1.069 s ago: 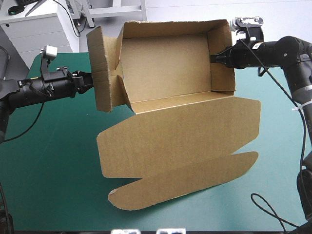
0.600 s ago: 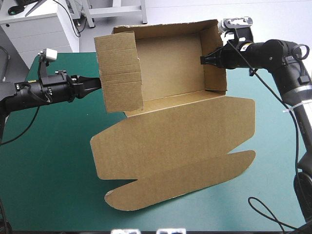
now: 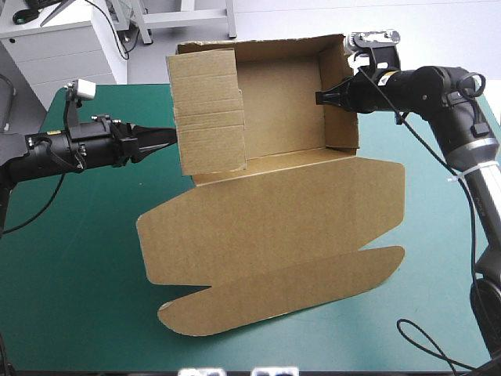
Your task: Fold the box
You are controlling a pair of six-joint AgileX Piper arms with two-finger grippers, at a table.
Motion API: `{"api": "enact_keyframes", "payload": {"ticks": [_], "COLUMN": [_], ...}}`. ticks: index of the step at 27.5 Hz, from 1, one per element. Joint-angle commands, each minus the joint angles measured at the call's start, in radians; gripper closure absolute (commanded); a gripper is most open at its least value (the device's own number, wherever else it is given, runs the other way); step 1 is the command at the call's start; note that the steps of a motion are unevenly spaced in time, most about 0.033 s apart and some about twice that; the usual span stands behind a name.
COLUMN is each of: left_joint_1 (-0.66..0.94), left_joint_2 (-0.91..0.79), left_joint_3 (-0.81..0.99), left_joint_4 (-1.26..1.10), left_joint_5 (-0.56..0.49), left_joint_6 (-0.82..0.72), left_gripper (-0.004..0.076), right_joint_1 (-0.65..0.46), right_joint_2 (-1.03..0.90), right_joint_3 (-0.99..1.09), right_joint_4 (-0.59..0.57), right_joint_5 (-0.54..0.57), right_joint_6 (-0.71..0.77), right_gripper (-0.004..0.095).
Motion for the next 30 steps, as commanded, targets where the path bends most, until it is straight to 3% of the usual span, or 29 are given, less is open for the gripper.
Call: {"api": "enact_keyframes", "payload": {"ticks": [1,6,11,13,19,30], "left_joint_1": [-0.036,-0.055,-0.055,-0.055,-0.055,-0.120], "left_joint_2": [-0.029,-0.029,-0.029,-0.029,-0.029,-0.029], "left_joint_3": [-0.033,-0.033,-0.033,-0.033,-0.033,-0.033], "left_joint_4": [-0.084,-0.028,0.156,0.218,0.269,0.634], "left_joint_5": [0.061,0.054,0.014,-0.019,-0.064,-0.212], "left_joint_6": [-0.005,-0.028,-0.176,-0.244,-0.246,-0.434], "left_gripper": [0.0379,0.0379,0.0379,0.0379,0.0379,0.0384], "right_joint_1": [0.033,0.074,0.100,0.131,0.219,0.290], "right_joint_2": [-0.038,-0.023,-0.023,-0.021,-0.015,0.036], "right_joint_3": [-0.033,-0.033,-0.033,-0.033,-0.033,-0.033], "right_joint_4": [0.012,-0.026,-0.042,-0.098,-0.258,-0.226], "right_joint_5": [-0.073,-0.073,-0.074,-0.074,-0.082,-0.126], "right_joint_6": [0.025,0.062,0.064,0.097,0.184,0.207], "right_gripper": [0.0925,0.0924,0.0923,0.0920,0.0920,0.0920]}}
